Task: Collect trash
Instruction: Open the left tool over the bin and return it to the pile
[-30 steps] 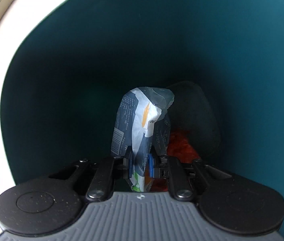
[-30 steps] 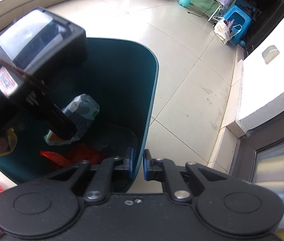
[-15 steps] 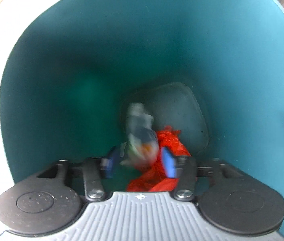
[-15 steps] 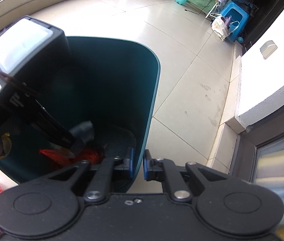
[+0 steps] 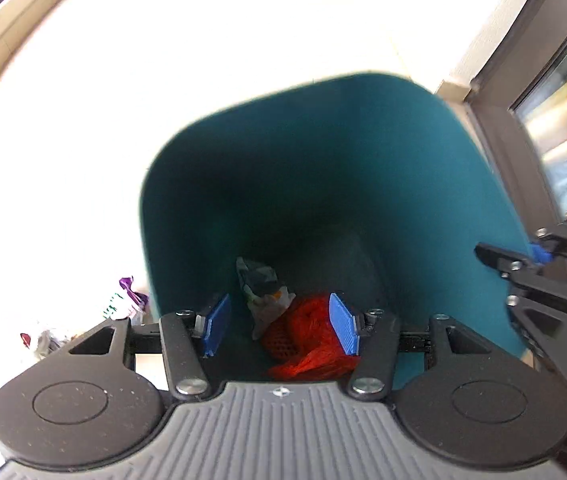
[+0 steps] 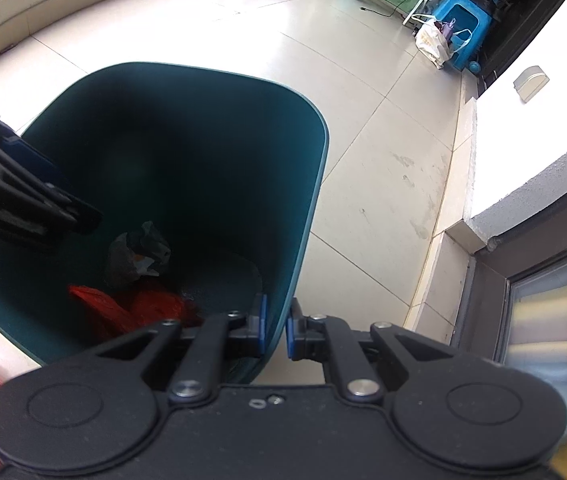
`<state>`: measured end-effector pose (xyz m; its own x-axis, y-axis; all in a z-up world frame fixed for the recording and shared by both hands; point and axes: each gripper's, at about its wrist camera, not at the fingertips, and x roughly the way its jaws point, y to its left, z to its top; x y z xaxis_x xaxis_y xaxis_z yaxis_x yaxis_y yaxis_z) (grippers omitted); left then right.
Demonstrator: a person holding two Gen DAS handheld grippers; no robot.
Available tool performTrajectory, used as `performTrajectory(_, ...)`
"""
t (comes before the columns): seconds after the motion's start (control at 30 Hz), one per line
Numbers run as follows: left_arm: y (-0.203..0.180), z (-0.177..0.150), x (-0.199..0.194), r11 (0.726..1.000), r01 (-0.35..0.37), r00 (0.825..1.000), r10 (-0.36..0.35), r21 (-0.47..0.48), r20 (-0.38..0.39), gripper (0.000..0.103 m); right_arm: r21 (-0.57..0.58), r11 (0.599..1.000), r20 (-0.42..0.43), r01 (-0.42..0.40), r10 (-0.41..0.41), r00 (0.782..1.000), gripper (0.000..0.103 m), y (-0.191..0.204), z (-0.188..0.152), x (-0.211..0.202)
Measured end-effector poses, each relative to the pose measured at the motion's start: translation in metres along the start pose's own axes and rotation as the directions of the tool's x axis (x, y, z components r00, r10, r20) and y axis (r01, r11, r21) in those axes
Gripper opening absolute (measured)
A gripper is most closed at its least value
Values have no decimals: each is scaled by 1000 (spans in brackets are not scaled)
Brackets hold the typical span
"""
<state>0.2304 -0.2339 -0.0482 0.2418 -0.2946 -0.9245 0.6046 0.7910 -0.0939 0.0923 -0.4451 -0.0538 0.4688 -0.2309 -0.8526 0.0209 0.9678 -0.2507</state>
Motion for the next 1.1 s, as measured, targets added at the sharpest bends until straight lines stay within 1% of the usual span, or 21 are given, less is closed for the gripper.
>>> performTrajectory(0.13,4,-4,-24,1000,2,998,-3,21,63,53,3,1000,-6,2,-2,1000,8,0,0,2)
performTrajectory(0.17,5,-6,-29,1000,-11,997,9,21,76,53,6,1000,-7,1,-1,1000,8,-1,-1,2)
performTrajectory(0.2,7,-8,-34,1000,-20,996,18,19,87,53,6,1000,-7,1,-1,1000,8,-1,-1,2)
performTrajectory(0.3,17,-13,-51,1000,-4,993,4,3,119,53,11,1000,-9,1,0,1000,8,-2,-1,3)
performTrajectory(0.37,26,-19,-61,1000,-13,989,14,-7,146,53,11,1000,-11,0,0,1000,8,-1,0,2)
performTrajectory(0.5,48,-32,-73,997,-58,986,64,-42,155,54,11,1000,-13,-1,2,1000,8,-1,1,3)
performTrajectory(0.63,84,-50,-68,987,-108,984,123,-118,127,54,8,1000,-15,-3,4,1000,8,-2,1,3)
performTrajectory(0.77,125,-66,-63,964,-142,982,166,-224,93,54,7,1000,-21,-2,2,1000,8,-2,1,3)
performTrajectory(0.8,134,-69,-64,957,-150,980,176,-248,88,56,8,1000,-22,0,0,1000,8,-2,1,4)
performTrajectory(0.83,144,-72,-63,949,-155,980,183,-273,83,59,8,1000,-24,3,-3,1000,8,-2,1,4)
performTrajectory(0.87,153,-76,-63,942,-157,979,188,-296,80,70,10,1000,-26,5,-5,1000,8,-2,1,5)
performTrajectory(0.9,161,-78,-62,934,-160,978,195,-320,79,75,11,1000,-28,6,-5,1000,8,-2,0,5)
performTrajectory(1.0,188,-87,-59,906,-167,974,213,-389,78,76,14,1000,-35,11,-10,999,8,-3,-1,7)
performTrajectory(1.1,218,-95,-49,870,-168,975,217,-463,55,76,23,1000,-44,12,-11,999,8,-5,-2,8)
